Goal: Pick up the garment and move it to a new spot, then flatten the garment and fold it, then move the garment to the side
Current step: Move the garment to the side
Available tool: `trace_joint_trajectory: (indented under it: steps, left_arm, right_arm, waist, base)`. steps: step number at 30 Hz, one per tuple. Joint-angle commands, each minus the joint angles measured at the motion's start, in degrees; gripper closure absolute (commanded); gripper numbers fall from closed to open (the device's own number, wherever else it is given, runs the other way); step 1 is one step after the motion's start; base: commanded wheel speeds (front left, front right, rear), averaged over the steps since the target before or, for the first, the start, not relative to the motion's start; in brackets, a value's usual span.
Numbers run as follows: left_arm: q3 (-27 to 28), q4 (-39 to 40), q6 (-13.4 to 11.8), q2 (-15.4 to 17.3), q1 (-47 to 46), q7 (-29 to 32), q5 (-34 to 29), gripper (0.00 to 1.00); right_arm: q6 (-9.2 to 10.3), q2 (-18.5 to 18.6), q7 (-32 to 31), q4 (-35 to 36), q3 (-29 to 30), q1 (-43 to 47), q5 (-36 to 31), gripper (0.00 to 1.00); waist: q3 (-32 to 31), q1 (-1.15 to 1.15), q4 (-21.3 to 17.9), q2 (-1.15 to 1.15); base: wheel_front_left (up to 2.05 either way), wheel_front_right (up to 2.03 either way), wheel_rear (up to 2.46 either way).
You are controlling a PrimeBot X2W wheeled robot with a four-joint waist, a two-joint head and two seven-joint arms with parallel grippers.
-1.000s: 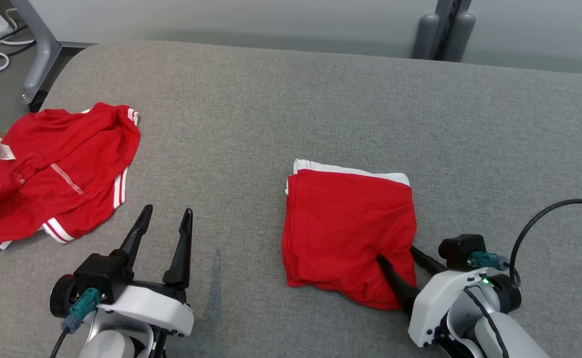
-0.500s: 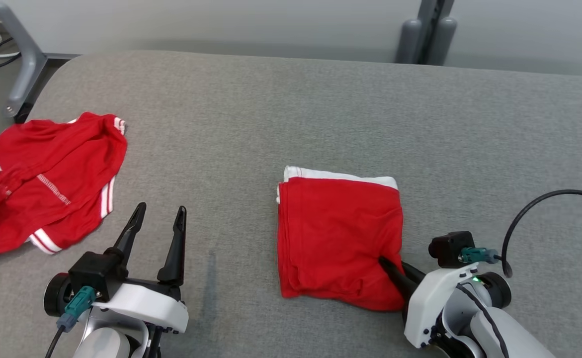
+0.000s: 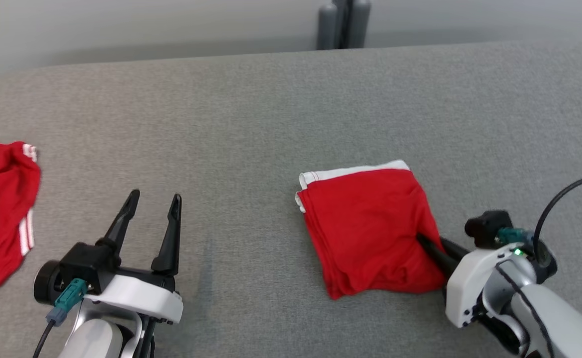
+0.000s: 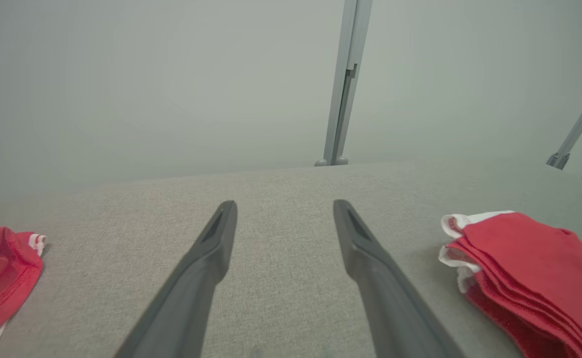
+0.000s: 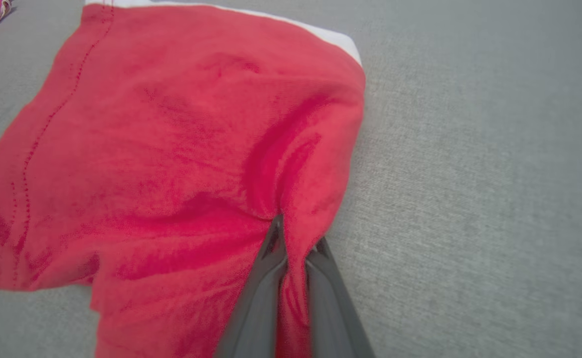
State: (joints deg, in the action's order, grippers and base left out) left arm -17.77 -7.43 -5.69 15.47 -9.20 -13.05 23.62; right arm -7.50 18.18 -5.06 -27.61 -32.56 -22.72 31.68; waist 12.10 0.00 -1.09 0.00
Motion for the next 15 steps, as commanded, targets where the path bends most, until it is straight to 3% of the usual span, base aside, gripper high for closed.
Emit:
trace_joint_trajectory:
  steps: [1,9,15]
  left_arm:
    - [0.1,0.6,-0.1,0.6,-1.5,0.3,-0.4,0.00]
    - [-1.5,3.6,1.4,2.7,-6.2,2.3,-2.4,0.00]
    - [-3.0,6.2,2.5,3.8,-10.5,4.2,-4.1,0.00]
  right_arm:
    - [0.02,1.5,0.5,0.2,-0.4,-1.7,-0.5,1.00]
    - [0.02,9.4,2.9,-0.6,0.9,-6.2,0.3,1.00]
    - [0.01,17.5,4.9,-2.7,6.4,-9.0,0.7,1.00]
  waist:
    - [2.5,0.00,-2.6,0.00]
    - [9.6,0.00,-7.0,0.00]
    - [15.4,0.00,-9.0,0.00]
  base:
    - [0.00,0.00,0.00]
    - [0.00,0.00,0.00]
    - [0.00,0.00,0.00]
